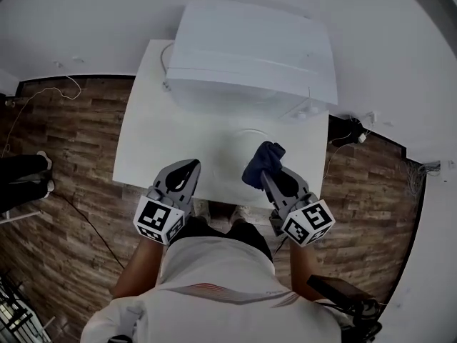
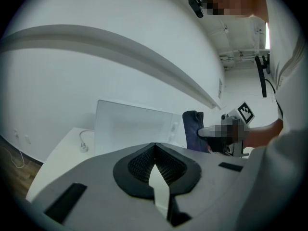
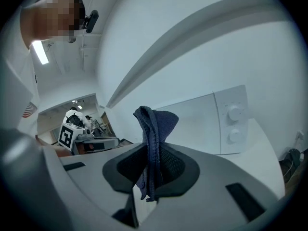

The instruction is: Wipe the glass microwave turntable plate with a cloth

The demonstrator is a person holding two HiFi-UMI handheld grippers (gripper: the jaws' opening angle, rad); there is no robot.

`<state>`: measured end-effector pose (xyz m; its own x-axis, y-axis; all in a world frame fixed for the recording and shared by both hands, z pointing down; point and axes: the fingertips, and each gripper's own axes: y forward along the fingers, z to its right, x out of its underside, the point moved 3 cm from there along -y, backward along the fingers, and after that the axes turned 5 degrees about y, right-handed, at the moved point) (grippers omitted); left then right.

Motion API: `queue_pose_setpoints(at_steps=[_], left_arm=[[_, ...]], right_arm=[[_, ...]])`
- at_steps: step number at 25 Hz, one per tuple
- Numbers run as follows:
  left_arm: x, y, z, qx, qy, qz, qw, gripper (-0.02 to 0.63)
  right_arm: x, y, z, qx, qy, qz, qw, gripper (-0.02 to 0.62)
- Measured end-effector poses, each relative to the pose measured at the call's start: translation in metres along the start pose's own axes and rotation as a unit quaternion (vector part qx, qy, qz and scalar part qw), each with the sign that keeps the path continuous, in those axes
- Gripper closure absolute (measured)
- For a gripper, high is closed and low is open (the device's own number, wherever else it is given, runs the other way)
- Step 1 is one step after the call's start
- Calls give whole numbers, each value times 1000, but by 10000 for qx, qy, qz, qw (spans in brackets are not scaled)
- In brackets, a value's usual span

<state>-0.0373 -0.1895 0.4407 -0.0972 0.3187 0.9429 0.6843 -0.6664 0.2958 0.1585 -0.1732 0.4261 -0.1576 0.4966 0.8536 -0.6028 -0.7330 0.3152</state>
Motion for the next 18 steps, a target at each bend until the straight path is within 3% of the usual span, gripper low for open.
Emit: queue_pose_setpoints(at_steps=[6, 11, 18], left_arm=[[17, 3, -2, -247, -184, -195, 9993, 595], [28, -8, -11, -537, -302, -192, 9979, 595], [46, -24, -17, -710, -479, -267, 9960, 595]], right_arm=[[30, 53, 17, -376, 318, -685, 9964, 534], [68, 101, 16, -737, 506, -1392, 9862, 534], [114, 149, 21, -627, 552, -2293, 9698, 534]])
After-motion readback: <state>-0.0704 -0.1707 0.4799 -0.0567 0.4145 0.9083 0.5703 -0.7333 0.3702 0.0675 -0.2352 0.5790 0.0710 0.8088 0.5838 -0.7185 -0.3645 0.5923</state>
